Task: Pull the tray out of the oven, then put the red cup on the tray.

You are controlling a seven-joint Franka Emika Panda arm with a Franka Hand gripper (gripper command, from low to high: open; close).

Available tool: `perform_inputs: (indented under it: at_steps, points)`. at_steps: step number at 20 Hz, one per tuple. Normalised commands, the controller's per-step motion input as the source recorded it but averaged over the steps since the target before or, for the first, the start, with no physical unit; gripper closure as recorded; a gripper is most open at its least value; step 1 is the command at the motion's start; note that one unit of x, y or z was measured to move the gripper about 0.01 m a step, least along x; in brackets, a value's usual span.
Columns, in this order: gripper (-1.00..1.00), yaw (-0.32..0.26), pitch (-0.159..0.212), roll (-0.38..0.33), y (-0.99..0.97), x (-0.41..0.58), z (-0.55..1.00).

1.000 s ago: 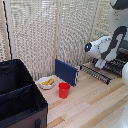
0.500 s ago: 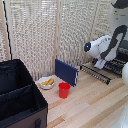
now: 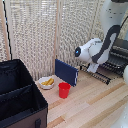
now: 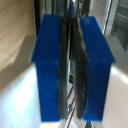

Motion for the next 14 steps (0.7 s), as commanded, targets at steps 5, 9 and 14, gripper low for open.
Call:
perform_inputs:
  at_steps: [5,9,14]
  points:
    - [-1.00,0.058,0.030,-0.025,0.00,0.119,0.02]
    - [-1.00,-0.007,0.014,0.009,0.02,0.124,0.04]
    - [-1.00,-0.062,0.060,-0.002,0.20,0.118,0.32]
